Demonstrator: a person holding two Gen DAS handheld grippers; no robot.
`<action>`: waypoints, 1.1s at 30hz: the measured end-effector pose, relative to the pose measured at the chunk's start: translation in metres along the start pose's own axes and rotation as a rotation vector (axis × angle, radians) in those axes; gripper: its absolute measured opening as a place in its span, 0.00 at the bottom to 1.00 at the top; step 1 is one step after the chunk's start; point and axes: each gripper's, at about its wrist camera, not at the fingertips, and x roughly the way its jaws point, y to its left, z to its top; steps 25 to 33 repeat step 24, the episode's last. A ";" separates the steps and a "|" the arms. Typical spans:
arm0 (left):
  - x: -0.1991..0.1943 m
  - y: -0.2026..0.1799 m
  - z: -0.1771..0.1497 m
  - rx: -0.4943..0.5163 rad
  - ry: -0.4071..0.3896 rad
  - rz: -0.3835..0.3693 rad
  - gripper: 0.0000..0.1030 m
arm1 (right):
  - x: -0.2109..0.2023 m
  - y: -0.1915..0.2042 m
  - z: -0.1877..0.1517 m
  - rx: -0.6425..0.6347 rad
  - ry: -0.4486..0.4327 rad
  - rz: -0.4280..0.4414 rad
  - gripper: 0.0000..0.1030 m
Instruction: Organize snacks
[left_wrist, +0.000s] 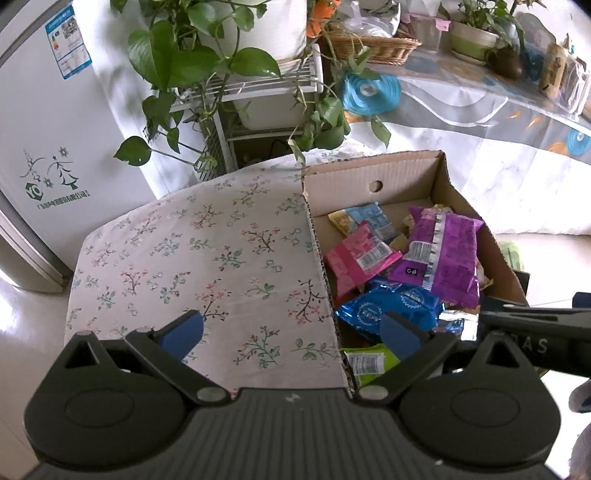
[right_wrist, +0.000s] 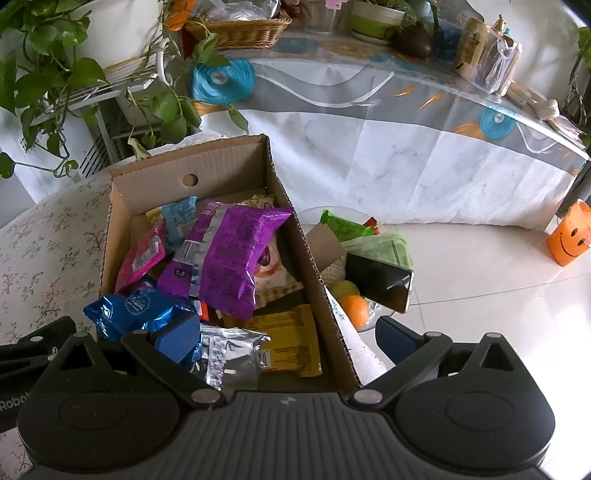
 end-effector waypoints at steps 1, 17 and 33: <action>0.000 0.000 0.000 0.002 0.000 0.000 0.98 | 0.000 0.001 0.000 0.000 0.001 0.001 1.00; -0.014 0.024 -0.015 0.056 -0.012 0.024 0.99 | -0.001 0.027 -0.007 -0.049 0.003 0.075 1.00; -0.035 0.057 -0.034 0.041 -0.024 0.003 0.99 | -0.012 0.049 -0.015 -0.062 -0.009 0.175 1.00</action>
